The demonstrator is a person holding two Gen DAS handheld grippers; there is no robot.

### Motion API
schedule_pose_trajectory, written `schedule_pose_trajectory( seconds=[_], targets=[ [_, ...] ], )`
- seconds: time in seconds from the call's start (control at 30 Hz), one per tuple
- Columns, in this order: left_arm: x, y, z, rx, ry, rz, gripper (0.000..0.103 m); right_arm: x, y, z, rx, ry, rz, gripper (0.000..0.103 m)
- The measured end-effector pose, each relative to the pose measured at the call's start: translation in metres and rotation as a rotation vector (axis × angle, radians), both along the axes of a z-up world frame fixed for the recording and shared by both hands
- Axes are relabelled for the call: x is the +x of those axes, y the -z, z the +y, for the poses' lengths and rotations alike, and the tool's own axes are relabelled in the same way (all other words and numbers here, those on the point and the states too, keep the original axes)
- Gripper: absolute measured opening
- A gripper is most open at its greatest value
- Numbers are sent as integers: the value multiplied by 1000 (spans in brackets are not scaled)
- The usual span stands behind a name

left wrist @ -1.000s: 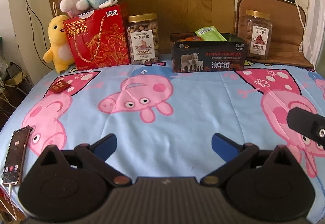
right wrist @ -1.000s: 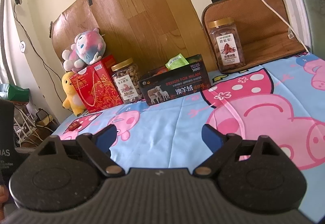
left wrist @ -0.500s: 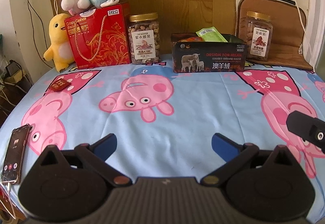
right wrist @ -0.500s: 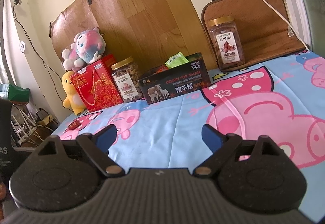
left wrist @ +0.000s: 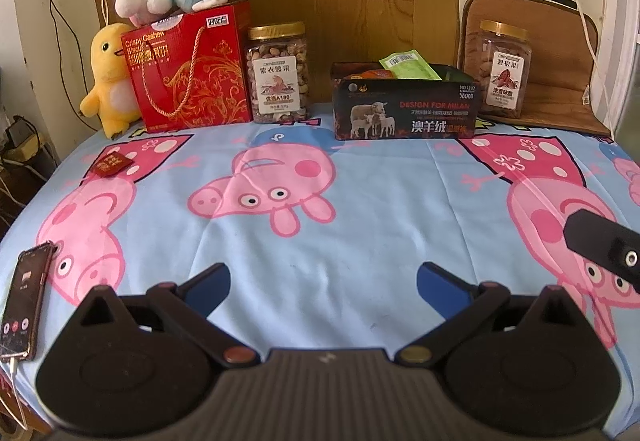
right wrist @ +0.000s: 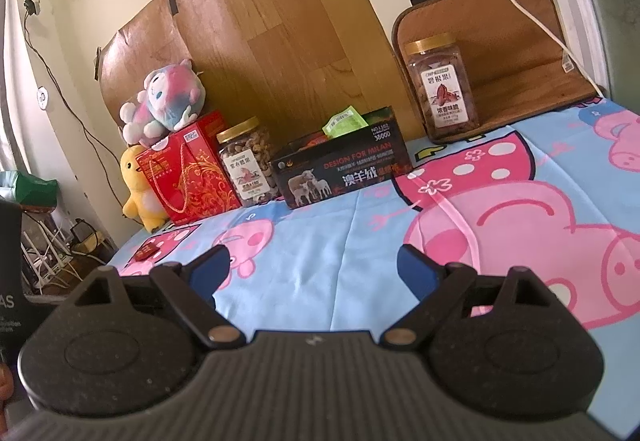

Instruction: Organize snacks

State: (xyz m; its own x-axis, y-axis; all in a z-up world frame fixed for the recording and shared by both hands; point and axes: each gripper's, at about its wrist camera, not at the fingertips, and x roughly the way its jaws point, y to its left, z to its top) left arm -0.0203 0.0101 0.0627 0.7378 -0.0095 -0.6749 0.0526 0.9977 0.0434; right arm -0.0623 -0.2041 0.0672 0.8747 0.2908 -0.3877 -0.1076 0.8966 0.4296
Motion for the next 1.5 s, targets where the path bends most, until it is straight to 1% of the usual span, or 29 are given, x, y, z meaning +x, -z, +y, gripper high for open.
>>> schedule_pose_trajectory(
  seconds=[0.6, 1.03, 1.4, 1.5],
  targets=[
    [1, 4, 2, -2, 4, 11, 103, 3, 4, 7, -8, -24, 17, 93],
    [1, 10, 0, -18, 25, 43, 103, 4, 7, 7, -9, -25, 30, 91],
    [3, 16, 5, -30, 10, 54, 103, 5, 10, 9, -20, -27, 39, 91],
    [3, 17, 6, -30, 13, 47, 103, 6, 12, 11, -18, -30, 56, 91]
  ],
)
